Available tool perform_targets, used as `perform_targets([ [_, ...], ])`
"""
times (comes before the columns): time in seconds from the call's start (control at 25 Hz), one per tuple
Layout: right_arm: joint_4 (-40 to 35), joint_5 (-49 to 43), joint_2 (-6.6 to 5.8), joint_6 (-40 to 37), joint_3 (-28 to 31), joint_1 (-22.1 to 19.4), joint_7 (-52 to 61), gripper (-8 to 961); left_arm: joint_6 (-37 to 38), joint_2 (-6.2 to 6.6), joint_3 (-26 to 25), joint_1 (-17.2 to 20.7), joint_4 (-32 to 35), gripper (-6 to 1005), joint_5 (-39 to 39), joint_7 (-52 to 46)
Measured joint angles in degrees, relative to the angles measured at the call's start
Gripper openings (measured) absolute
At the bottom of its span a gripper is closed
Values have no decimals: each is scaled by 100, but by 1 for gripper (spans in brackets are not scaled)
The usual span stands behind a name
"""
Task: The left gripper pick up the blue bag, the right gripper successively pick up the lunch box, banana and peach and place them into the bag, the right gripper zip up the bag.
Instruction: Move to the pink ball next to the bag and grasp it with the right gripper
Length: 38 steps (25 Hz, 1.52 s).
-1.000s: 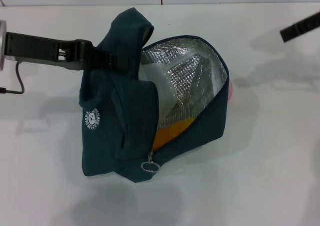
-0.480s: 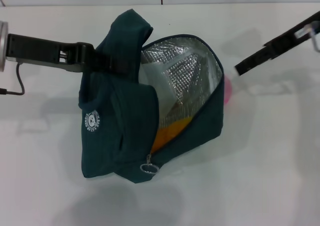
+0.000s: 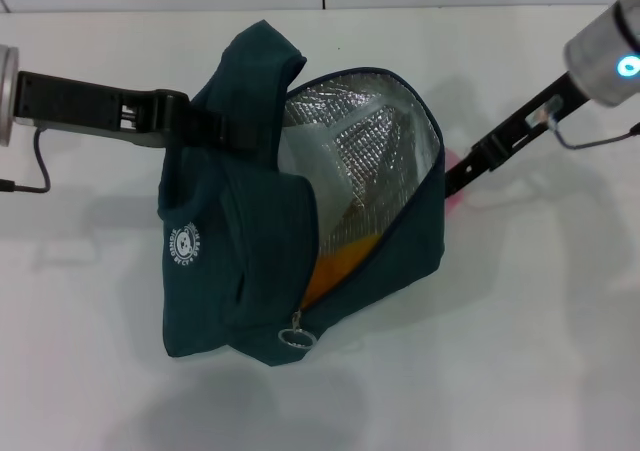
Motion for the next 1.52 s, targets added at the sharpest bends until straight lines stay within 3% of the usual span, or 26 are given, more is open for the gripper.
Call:
perform_targets([
  [0.68,134,-205,142,907,-472,32,-33,844,28,-9,8,21,0,41,-1,95],
  [1.32,405,146,150,1427,-1103,42,-126,841,6,0,8,-17,0,41,-1,98],
  [1.52,371,236,128,1430,-1100,8,-171,738,1,-1,7,-19,0,41,-1,98],
])
